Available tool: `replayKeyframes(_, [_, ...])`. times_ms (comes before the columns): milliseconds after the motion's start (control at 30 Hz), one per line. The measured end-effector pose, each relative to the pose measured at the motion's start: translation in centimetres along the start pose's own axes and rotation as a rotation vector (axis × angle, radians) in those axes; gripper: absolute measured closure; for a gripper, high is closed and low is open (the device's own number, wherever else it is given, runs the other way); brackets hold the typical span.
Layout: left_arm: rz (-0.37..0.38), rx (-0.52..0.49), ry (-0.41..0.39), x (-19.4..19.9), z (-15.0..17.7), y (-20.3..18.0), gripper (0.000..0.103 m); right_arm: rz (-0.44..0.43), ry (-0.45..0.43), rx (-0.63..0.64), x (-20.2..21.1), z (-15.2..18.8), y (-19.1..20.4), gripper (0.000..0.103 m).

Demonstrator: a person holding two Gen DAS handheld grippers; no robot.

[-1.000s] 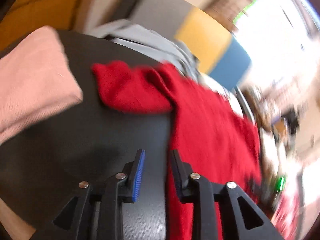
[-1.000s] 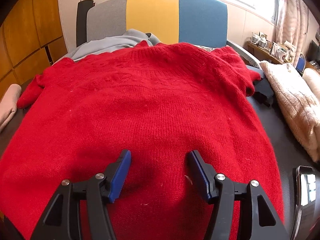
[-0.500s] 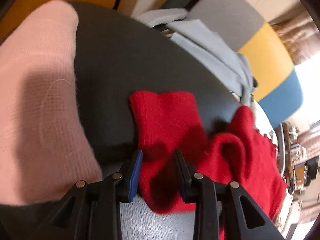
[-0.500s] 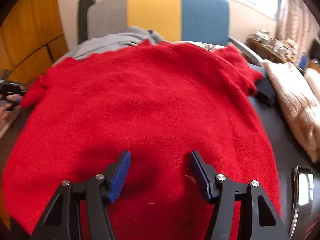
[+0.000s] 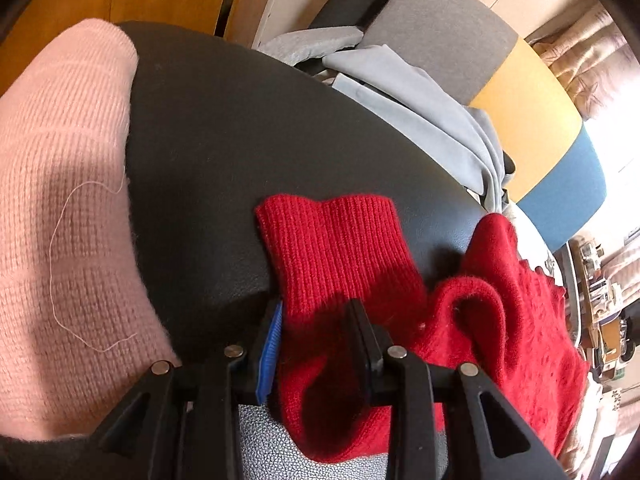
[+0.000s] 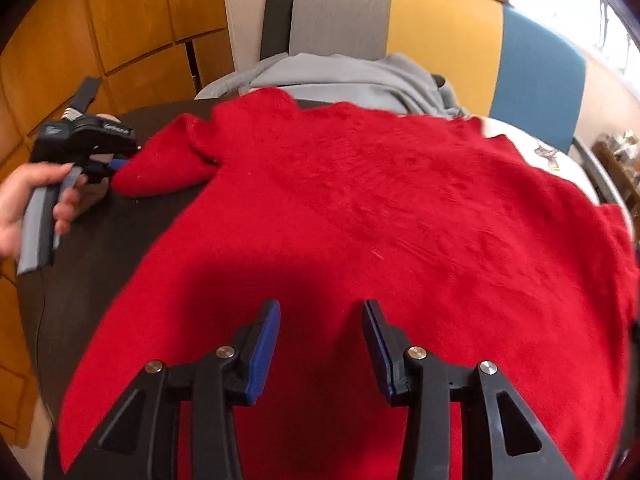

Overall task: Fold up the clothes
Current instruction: 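Move the left gripper to the red sleeve cuff and grasp it, then pull the sleeve cuff away from the sweater body with the left gripper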

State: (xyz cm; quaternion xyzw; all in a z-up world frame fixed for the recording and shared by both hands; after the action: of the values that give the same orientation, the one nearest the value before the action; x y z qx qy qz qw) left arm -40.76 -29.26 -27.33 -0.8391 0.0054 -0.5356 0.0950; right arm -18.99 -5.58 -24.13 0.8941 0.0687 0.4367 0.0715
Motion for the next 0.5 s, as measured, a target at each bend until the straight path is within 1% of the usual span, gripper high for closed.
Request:
replayKeyframes(33, [-0.011, -0.011, 0.003, -0.1, 0.0, 0.0, 0.081, -0.023, 0.000, -0.017, -0.6, -0.6, 0.3, 0.059])
replayKeyframes(100, [-0.020, -0.036, 0.007, -0.1, -0.1, 0.0, 0.087, -0.068, 0.002, -0.047, -1.7, -2.0, 0.9, 0.060])
replayKeyframes(133, [-0.014, -0.050, 0.007, -0.1, -0.2, -0.2, 0.094, -0.079, 0.018, -0.048, -2.5, -2.6, 1.5, 0.061])
replayKeyframes(167, [0.004, -0.050, 0.001, 0.2, -0.3, -0.2, 0.095, -0.072, 0.045, -0.038, -3.3, -2.6, 1.7, 0.069])
replayKeyframes(200, [0.024, -0.045, -0.006, 0.6, -0.4, -0.1, 0.096, -0.056, 0.060, -0.023, -4.0, -2.6, 2.0, 0.073])
replayKeyframes(267, [0.064, -0.036, -0.021, 1.3, -0.6, 0.0, 0.097, 0.009, 0.023, 0.035, -4.4, -2.7, 2.2, 0.074])
replayKeyframes(300, [0.072, -0.039, -0.035, 1.8, -0.7, 0.1, 0.097, 0.025, 0.010, 0.054, -4.4, -2.6, 2.4, 0.076])
replayKeyframes(367, [0.089, -0.048, -0.078, 3.4, -1.3, 0.3, 0.097, 0.053, -0.020, 0.086, -4.2, -2.3, 2.8, 0.078])
replayKeyframes(400, [0.101, -0.050, -0.099, 4.3, -1.6, 0.4, 0.097, 0.064, -0.031, 0.098, -4.2, -2.2, 2.9, 0.082])
replayKeyframes(467, [0.122, -0.034, -0.142, 6.4, -2.2, 0.9, 0.097, 0.069, -0.037, 0.096, -4.2, -2.2, 3.0, 0.084])
replayKeyframes(500, [0.137, -0.021, -0.169, 7.2, -3.0, 1.1, 0.098, 0.069, -0.039, 0.095, -4.2, -2.2, 3.0, 0.084])
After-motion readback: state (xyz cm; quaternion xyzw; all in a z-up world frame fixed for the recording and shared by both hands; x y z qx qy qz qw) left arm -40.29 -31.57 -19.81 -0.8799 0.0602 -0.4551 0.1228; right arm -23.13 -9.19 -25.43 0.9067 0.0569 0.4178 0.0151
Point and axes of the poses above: each gripper's, at about its wrist camera, not at the fingertips, and x roughly against the way its jaws point, y to its left, z to its underside, the point moved 10 cm from there along -x, roughly the way its jaws point, and after that the axes turned 11 degrees about -z, right-handed, at the moved point
